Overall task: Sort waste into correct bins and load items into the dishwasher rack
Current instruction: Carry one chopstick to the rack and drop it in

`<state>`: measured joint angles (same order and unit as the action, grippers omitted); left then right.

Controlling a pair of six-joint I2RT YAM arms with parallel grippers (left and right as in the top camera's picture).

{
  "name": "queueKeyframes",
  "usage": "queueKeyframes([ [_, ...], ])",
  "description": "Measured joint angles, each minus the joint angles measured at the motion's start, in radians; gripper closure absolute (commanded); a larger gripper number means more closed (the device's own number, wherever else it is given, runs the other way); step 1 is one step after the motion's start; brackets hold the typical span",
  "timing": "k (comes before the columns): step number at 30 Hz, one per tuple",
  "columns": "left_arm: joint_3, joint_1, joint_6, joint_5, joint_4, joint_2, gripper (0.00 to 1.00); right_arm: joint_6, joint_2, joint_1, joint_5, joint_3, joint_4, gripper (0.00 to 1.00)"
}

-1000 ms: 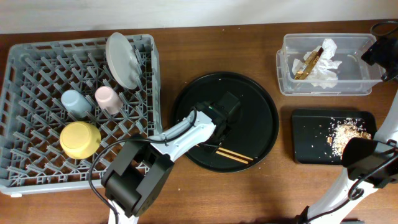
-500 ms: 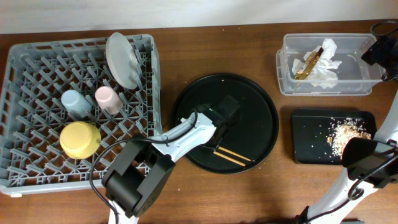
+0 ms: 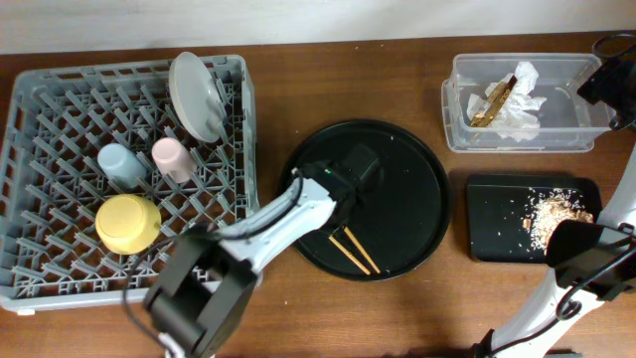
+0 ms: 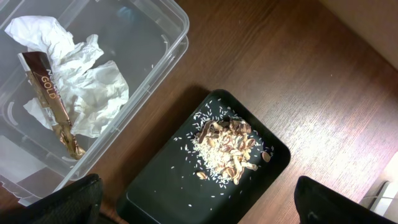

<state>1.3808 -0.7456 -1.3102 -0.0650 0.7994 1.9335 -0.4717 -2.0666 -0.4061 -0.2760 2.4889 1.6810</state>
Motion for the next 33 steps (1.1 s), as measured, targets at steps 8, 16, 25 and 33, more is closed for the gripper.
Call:
queueKeyframes([
  [8,0.001,0.078,0.283,-0.023,0.000,-0.296,0.99,0.000,0.000,0.000,0.000,0.000,0.000,0.01],
  [16,0.002,0.323,0.765,-0.120,0.002,-0.404,1.00,0.000,0.000,0.000,0.000,0.000,0.000,0.01],
  [25,0.002,0.468,1.213,-0.142,-0.158,-0.353,1.00,0.000,0.000,0.000,0.000,0.000,0.000,0.01],
  [33,0.002,0.525,1.262,-0.153,-0.188,-0.221,1.00,0.000,0.000,0.000,0.000,0.000,0.000,0.01],
])
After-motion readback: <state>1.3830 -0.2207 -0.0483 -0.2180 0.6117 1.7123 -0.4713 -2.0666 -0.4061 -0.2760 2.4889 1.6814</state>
